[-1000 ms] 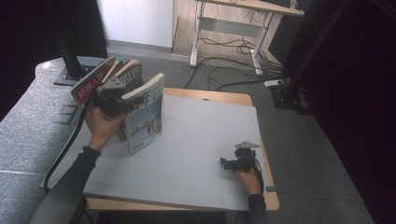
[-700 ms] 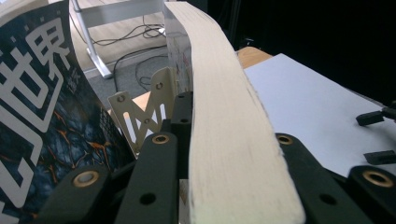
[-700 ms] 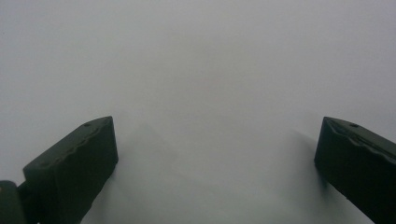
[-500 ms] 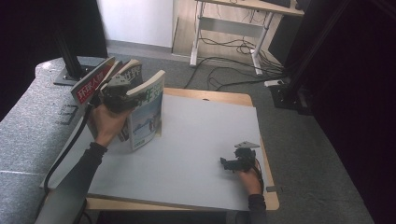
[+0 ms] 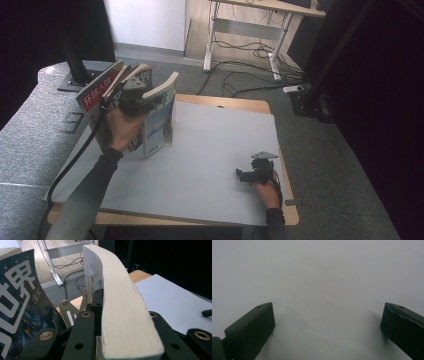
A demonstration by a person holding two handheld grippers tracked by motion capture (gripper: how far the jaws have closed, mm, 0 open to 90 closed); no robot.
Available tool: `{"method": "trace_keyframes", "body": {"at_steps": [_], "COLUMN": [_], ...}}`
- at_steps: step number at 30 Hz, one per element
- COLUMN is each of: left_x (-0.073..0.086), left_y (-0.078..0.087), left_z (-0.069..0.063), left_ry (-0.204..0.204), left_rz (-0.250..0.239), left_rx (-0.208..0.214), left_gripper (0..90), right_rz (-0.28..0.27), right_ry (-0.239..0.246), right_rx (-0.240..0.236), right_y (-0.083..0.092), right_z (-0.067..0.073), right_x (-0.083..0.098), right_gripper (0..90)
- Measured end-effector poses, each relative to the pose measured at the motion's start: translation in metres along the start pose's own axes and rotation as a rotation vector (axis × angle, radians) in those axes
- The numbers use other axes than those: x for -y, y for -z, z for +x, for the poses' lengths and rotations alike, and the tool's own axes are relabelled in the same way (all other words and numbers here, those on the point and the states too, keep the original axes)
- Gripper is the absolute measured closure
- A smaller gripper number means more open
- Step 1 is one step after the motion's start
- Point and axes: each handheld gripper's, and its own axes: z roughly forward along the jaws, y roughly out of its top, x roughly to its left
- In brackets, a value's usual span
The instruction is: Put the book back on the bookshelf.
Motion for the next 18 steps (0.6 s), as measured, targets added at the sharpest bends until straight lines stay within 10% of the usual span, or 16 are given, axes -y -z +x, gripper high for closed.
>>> {"method": "trace_keyframes", "body": {"at_steps": [18], "left_x": [-0.0067], "left_y": [0.0041], "left_z": [0.005], "left_ry": [0.071], "left_rz": [0.136], "left_rx": [0.053], "left_gripper": [72.2], "right_rz": [0.0], "right_ry": [0.001], "right_rx": [0.0], "right_y": [0.0], "right_z": [0.0], "right_x": [0.0], "right_gripper": [0.0]}}
